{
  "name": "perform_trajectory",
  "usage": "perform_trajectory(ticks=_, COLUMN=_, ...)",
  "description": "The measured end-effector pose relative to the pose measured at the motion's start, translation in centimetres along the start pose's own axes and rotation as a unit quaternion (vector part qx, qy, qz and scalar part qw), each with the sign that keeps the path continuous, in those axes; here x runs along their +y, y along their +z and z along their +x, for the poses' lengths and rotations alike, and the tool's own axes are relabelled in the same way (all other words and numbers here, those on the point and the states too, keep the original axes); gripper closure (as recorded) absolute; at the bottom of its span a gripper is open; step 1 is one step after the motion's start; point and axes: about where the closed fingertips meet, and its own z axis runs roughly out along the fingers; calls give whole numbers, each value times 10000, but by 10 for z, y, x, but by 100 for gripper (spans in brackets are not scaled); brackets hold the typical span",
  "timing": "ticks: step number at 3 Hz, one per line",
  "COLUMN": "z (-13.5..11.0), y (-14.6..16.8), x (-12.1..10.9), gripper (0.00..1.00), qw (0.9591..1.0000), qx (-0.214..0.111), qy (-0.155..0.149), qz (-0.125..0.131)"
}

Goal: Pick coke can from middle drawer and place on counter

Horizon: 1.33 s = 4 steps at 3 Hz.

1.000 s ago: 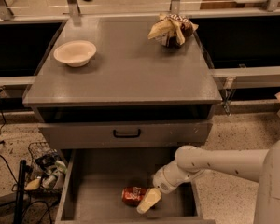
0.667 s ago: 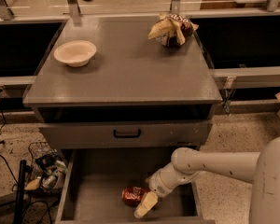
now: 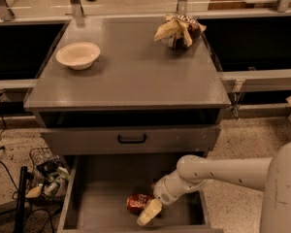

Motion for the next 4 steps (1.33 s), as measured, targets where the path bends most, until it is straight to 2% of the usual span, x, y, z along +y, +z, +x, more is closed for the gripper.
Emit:
perform_trajectory(ticks=1, z=-5, y=8, x=-3, gripper=0, qw=9998, qx=-157, qy=114, qz=-13)
perform_trajectory(ticks=2, z=-5, y=8, x=-3, gripper=0, qw=9998, qx=-156, qy=114, qz=-13)
perform_trajectory(ticks=3, z=-8, y=35, x=-9, gripper=0, qw=9994, qx=-184, qy=209, qz=-212)
perform_trajectory(ticks=4, z=-8, y=35, x=-9, gripper=0, qw=9994, qx=-184, qy=209, qz=-212)
